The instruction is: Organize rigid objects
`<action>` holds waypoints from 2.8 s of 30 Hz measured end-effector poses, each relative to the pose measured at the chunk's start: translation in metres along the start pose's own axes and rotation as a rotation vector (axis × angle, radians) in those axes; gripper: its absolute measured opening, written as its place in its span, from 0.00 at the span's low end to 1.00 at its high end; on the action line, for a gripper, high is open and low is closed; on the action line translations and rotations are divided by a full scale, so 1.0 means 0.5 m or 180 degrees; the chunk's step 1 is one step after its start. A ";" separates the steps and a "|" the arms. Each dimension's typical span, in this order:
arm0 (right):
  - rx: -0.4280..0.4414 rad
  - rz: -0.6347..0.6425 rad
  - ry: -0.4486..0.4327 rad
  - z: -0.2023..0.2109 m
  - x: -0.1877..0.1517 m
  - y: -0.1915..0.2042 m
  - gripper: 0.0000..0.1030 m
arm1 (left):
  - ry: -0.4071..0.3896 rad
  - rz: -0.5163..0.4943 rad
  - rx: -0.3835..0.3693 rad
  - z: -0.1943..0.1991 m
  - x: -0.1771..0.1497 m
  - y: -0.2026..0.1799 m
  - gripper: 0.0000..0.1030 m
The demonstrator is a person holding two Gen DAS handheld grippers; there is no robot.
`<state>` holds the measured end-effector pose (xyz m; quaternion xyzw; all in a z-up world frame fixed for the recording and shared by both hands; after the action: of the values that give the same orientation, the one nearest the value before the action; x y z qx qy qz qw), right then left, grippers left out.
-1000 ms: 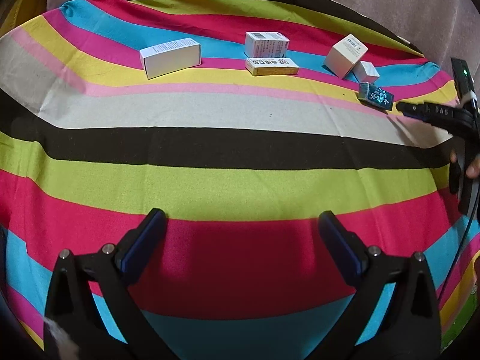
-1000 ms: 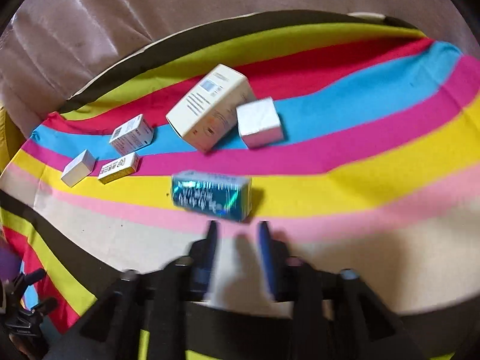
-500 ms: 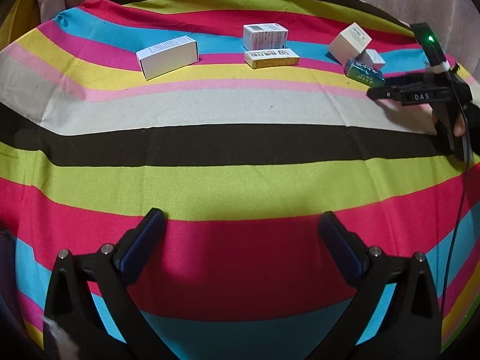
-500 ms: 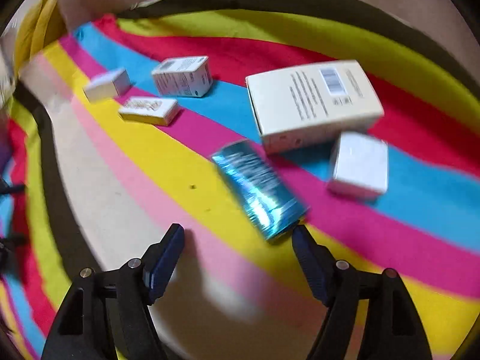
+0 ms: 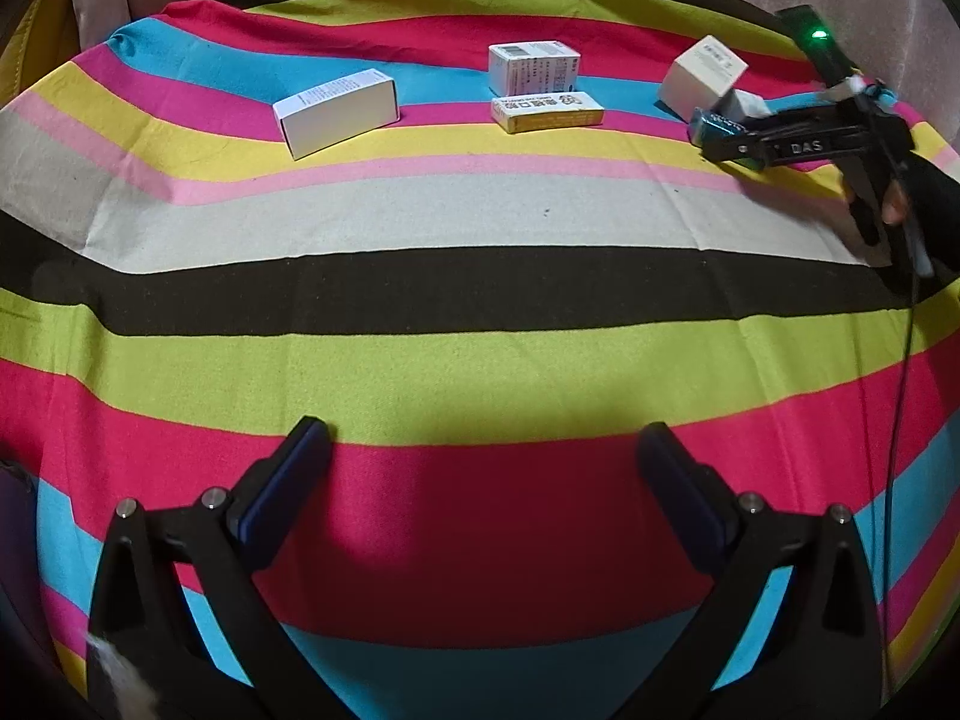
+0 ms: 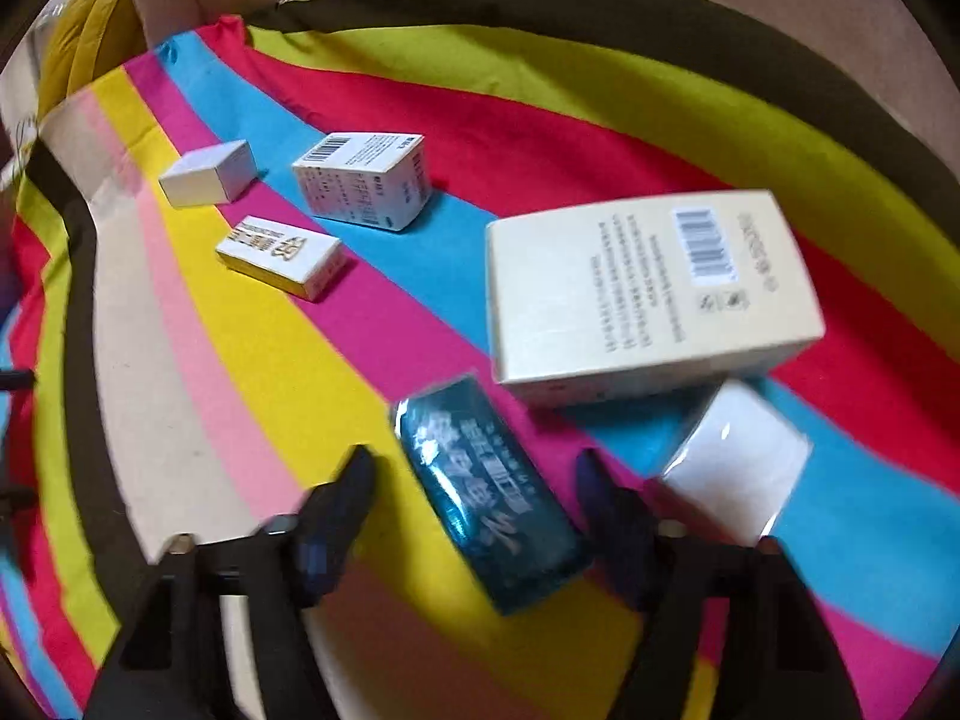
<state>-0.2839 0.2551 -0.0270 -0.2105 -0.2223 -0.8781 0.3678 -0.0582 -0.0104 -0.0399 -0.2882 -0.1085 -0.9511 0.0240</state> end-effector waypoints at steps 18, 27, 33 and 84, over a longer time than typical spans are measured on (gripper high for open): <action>-0.0131 -0.1037 -0.0590 0.105 -0.222 0.191 0.34 | -0.0207 -0.0930 -0.0083 -0.225 0.392 -0.159 0.99; -0.0244 -0.1102 -0.0722 0.113 -0.240 0.215 0.34 | -0.0211 -0.0373 -0.0560 -0.117 0.271 -0.115 0.34; -0.0397 -0.1004 -0.0704 0.107 -0.238 0.227 0.34 | -0.0127 -0.0061 -0.0500 -0.019 0.116 -0.023 0.34; -0.0448 -0.1323 -0.0646 0.141 -0.352 0.534 0.33 | -0.0093 0.0077 -0.0188 0.214 -0.170 0.040 0.33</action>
<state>0.0411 0.2225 -0.0006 -0.2725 -0.2349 -0.9226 0.1394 0.0730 -0.0075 0.0036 -0.3040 -0.0773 -0.9492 0.0254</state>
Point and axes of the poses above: each gripper's, at about its wrist camera, not at the fingertips, and z roughly against the way its jaws point, y to its left, x to its top, the point moved 4 cm from there along -z, roughly the way its jaws point, and after that the axes turned 15 degrees about x, right-handed, at the moved point
